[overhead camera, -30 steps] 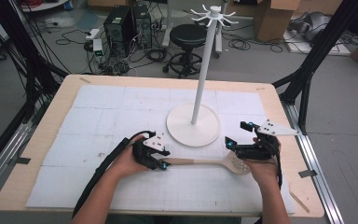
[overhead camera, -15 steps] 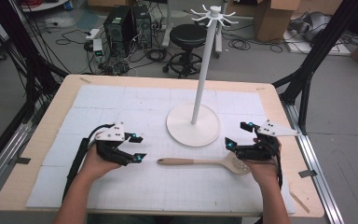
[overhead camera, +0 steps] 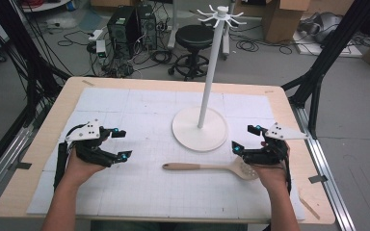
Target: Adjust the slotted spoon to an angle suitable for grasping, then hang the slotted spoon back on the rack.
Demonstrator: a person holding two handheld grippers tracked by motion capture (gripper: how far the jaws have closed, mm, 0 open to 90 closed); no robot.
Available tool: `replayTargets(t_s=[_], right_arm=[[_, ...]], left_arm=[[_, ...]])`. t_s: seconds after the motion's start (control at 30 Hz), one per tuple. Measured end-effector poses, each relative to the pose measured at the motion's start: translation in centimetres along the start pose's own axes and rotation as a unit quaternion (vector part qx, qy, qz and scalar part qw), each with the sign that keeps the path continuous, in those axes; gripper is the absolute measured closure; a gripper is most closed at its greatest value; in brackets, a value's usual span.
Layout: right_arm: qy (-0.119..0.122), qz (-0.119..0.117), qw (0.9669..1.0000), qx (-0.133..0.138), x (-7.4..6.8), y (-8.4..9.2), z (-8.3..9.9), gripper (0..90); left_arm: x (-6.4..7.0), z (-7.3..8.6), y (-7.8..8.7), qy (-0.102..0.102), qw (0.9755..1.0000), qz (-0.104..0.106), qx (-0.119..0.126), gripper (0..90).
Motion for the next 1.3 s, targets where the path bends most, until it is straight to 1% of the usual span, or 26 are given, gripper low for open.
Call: replayTargets(t_s=[0.07, 0.2, 0.27, 0.4, 0.47, 0.57, 0.63, 0.7, 0.73, 0.87, 0.97, 1.03, 1.1, 1.23, 1.27, 1.3], right_arm=[[0.0, 0.001, 1.0, -0.002, 0.0, -0.1, 0.1, 10.7], [0.006, 0.002, 1.0, -0.007, -0.2, -0.3, 0.1, 10.7], [0.006, 0.001, 1.0, -0.007, -0.4, -0.3, 0.1, 10.7], [0.007, 0.001, 1.0, -0.006, -0.5, -0.2, 0.1, 10.7], [0.007, 0.001, 1.0, -0.007, -0.5, -0.3, 0.1, 10.7], [0.008, 0.0, 0.9999, -0.006, -0.6, -0.2, 0.0, 10.7], [0.012, 0.0, 0.9999, -0.004, -0.6, -0.1, 0.0, 10.7], [0.011, 0.001, 0.9999, -0.004, -0.6, 0.0, 0.0, 10.7], [0.012, 0.001, 0.9999, -0.005, -0.6, 0.0, 0.0, 10.7], [0.012, -0.001, 0.9999, -0.005, -0.7, 0.0, 0.0, 10.7], [0.015, -0.003, 0.9999, -0.003, -0.9, 0.0, -0.2, 10.7], [0.015, -0.005, 0.9999, -0.005, -1.1, -0.1, -0.2, 10.7], [0.017, -0.007, 0.9998, -0.005, -1.2, -0.4, -0.3, 10.7], [0.019, -0.014, 0.9997, -0.006, -1.5, -0.8, -0.4, 10.7], [0.016, -0.016, 0.9997, -0.008, -1.6, -0.9, -0.4, 10.7], [0.023, -0.018, 0.9995, -0.008, -1.7, -1.1, -0.5, 10.7]], left_arm=[[-0.2, -0.1, 0.2, 0.002, 1.0, -0.005, 0.004, 20.1], [-0.4, -0.3, 0.7, -0.001, 1.0, -0.009, 0.003, 17.1], [-0.6, -0.4, 0.9, -0.004, 0.9999, -0.014, 0.001, 15.5], [-0.7, -0.8, 1.3, -0.006, 0.9997, -0.02, 0.01, 11.0], [-0.7, -0.9, 1.2, -0.004, 0.9997, -0.021, 0.014, 7.2], [-0.6, -0.9, 1.1, -0.007, 0.9996, -0.023, 0.012, 5.4], [-0.7, -0.8, 1.1, -0.008, 0.9995, -0.029, 0.006, 1.7], [-0.8, -0.8, 1.1, -0.012, 0.9993, -0.035, 0.001, 1.7], [-0.8, -0.9, 1.1, -0.011, 0.9993, -0.036, 0.003, 1.7], [-0.7, -1.2, 1.2, -0.014, 0.9992, -0.036, 0.006, 1.7], [-0.7, -1.2, 1.2, -0.022, 0.999, -0.039, 0.004, 1.7], [-0.7, -1.2, 1.1, -0.019, 0.9991, -0.037, 0.005, 1.7], [-0.7, -1.1, 1.0, -0.021, 0.999, -0.039, 0.001, 1.7], [-0.1, -0.8, 1.1, -0.037, 0.9985, -0.039, -0.009, 1.7], [-0.1, -0.7, 1.2, -0.036, 0.9985, -0.04, -0.01, 1.7], [-0.2, -0.6, 1.3, -0.036, 0.9983, -0.043, -0.013, 1.7]])
Point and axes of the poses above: each handheld gripper's, and its own axes: y roughly backward along the jaws, z roughly out of its underside, x roughly to its right, the point moved 10 cm from there along -y, roughly forward along the jaws, and after that the axes turned 13 degrees about -y, right-handed, at the moved point
